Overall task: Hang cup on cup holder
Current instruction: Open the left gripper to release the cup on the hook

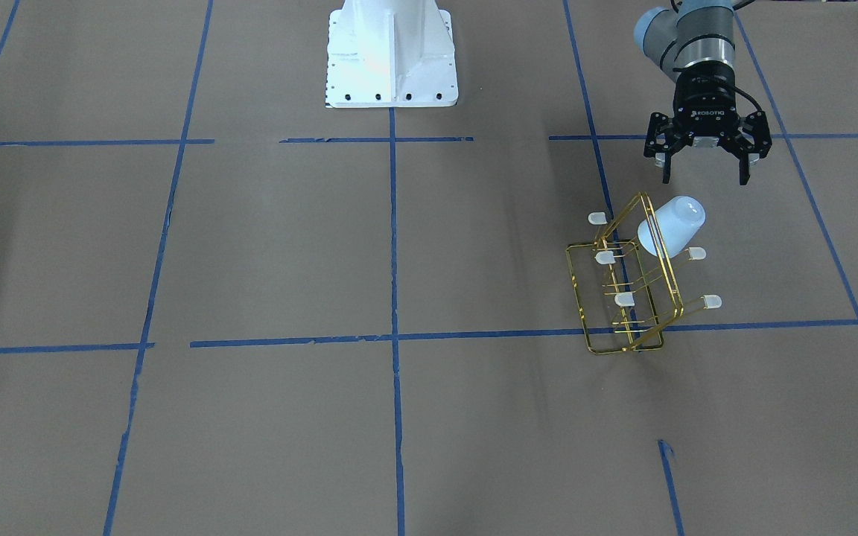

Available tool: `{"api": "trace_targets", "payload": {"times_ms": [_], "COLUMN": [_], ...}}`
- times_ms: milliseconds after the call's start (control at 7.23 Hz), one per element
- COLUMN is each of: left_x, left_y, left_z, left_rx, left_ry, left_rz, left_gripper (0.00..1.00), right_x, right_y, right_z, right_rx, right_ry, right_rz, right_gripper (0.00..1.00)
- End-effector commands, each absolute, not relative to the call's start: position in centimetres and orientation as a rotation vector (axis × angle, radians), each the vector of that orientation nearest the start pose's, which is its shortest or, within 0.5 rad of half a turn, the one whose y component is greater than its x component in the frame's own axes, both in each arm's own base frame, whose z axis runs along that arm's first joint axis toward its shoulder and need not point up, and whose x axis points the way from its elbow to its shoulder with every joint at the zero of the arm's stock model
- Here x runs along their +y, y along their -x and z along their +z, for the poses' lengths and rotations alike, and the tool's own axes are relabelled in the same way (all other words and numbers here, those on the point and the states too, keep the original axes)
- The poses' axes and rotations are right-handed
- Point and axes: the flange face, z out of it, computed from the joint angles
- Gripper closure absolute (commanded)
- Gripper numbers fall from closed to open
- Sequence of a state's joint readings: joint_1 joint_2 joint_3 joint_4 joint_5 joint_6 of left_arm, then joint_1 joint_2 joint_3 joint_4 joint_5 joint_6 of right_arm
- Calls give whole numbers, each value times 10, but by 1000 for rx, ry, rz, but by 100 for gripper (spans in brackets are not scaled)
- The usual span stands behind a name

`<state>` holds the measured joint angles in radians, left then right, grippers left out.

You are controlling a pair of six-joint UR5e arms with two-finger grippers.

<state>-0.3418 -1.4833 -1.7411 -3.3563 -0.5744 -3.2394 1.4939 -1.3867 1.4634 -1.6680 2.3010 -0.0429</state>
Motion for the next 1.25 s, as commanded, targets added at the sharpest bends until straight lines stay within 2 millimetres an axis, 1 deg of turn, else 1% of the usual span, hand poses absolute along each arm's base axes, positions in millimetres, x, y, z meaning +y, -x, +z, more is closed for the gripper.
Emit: {"api": "trace_targets", "payload": {"times_ms": [0,138,277,415,553,692,830,969,1107], "left_x": [-334,-355,-367,-374,-385,-402,-421,-433,-443], "left_y": [-263,-233,-212,-198,-174,-151,-120,-96,-75], "left_z": [444,440,446,457,461,468,475,488,496], "left_rx": [2274,2262,2187,2100,2048,1928,1805,1686,1548], "left_ry": [359,264,129,-43,-196,-291,-333,-374,-428], "left_rz": [-1915,-1825,-1709,-1594,-1532,-1462,-1413,-1356,-1266], "left_gripper": [0,0,0,0,0,0,0,0,0], "right_x": [-571,-570,-570,-570,-570,-570,-570,-570,-570], "right_y": [-22,-23,-23,-23,-23,-23,-23,-23,-23], "right_z": [626,627,626,627,626,626,626,626,627], "right_rx": [-730,-730,-730,-730,-730,-730,-730,-730,-730], "right_ry": [32,33,31,33,31,31,31,31,33], "right_rz": [-108,-106,-107,-106,-107,-107,-107,-107,-106], "right_gripper": [0,0,0,0,0,0,0,0,0]}}
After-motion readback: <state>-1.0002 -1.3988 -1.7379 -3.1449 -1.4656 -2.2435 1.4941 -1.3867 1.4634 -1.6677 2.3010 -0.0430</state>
